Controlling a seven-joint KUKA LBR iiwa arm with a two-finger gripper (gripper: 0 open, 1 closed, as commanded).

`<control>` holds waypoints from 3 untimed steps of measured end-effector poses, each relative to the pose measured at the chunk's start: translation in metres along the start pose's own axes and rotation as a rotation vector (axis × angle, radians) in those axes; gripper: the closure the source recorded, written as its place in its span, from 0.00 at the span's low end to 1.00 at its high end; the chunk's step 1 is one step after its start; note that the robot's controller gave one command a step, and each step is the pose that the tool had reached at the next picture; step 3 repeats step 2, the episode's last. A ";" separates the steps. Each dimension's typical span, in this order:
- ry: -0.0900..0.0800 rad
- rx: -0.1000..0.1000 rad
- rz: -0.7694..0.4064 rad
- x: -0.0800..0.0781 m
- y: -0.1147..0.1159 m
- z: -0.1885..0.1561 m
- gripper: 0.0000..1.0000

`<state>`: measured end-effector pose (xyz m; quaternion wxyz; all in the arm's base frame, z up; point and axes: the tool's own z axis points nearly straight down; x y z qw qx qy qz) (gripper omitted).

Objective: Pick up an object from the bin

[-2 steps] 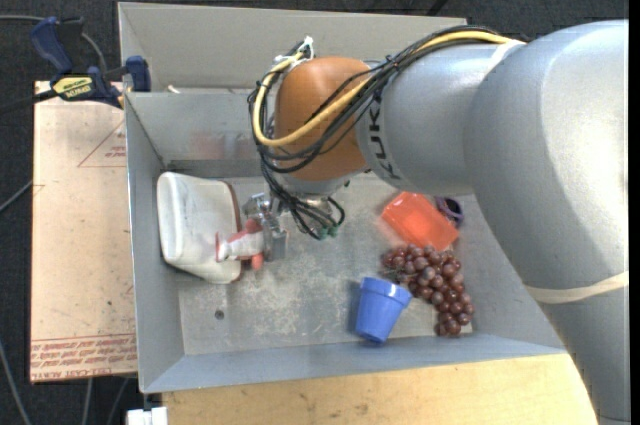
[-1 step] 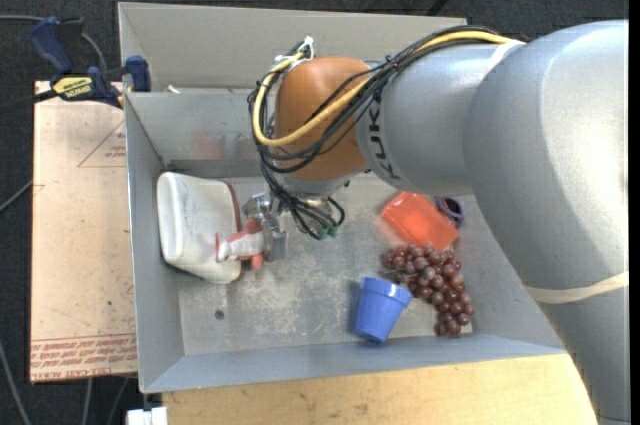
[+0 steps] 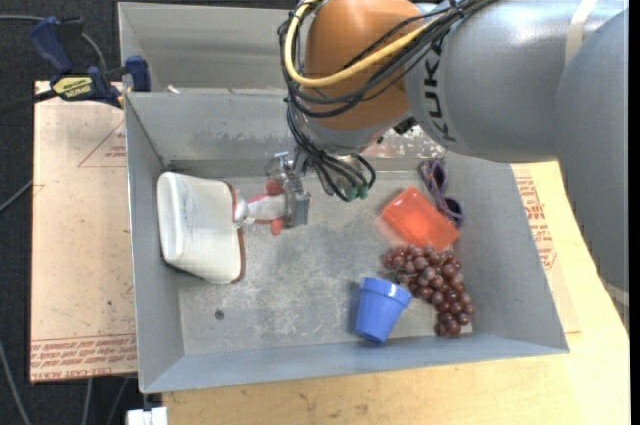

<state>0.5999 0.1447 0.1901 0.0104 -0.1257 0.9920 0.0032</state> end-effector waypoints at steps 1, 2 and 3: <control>0.000 0.000 0.001 0.000 0.000 0.000 1.00; -0.013 0.000 -0.027 0.000 0.006 -0.173 1.00; -0.013 0.000 -0.027 0.000 0.006 -0.173 1.00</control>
Offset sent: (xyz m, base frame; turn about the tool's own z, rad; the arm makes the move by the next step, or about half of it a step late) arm -0.0061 0.0029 0.1675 -0.0270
